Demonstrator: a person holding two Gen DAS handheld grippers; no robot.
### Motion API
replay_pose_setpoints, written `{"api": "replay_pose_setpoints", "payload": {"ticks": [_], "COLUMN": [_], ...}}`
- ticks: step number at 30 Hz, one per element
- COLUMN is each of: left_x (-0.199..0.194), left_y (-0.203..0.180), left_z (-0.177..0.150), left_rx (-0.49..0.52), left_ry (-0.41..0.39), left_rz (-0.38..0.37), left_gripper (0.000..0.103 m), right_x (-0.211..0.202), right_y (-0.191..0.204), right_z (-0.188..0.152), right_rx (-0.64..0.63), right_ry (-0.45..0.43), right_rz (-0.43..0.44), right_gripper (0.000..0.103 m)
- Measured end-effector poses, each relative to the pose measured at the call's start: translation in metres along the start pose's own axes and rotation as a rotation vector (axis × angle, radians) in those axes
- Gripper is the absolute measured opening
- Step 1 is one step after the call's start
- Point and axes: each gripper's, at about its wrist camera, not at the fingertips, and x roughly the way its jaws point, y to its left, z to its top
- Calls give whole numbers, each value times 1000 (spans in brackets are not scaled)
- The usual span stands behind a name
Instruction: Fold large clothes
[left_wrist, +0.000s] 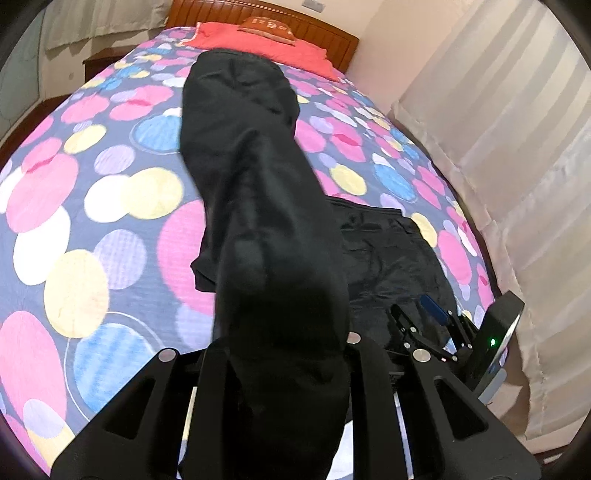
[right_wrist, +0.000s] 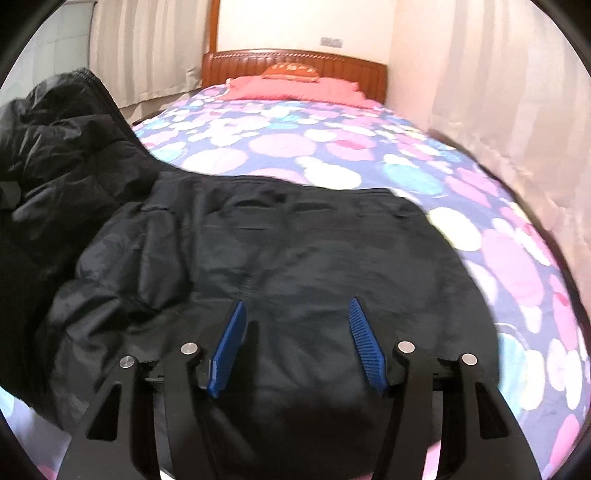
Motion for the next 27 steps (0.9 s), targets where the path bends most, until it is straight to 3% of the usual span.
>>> {"api": "replay_pose_setpoints", "payload": {"ticks": [8, 18, 27], "left_x": [21, 105, 180], "left_y": [-86, -186, -225], "left_z": [9, -3, -25], "left_rx": [15, 12, 29], "left_ry": [36, 71, 102], "left_rz": [41, 38, 71], "left_gripper": [16, 16, 16], "right_x": [-23, -28, -21], "right_y": [-83, -166, -201], "right_z": [-19, -46, -67], "right_rx": [114, 254, 337], "right_ry": [-24, 6, 44], "right_rz": [-81, -175, -187], "right_gripper": [58, 61, 61]}}
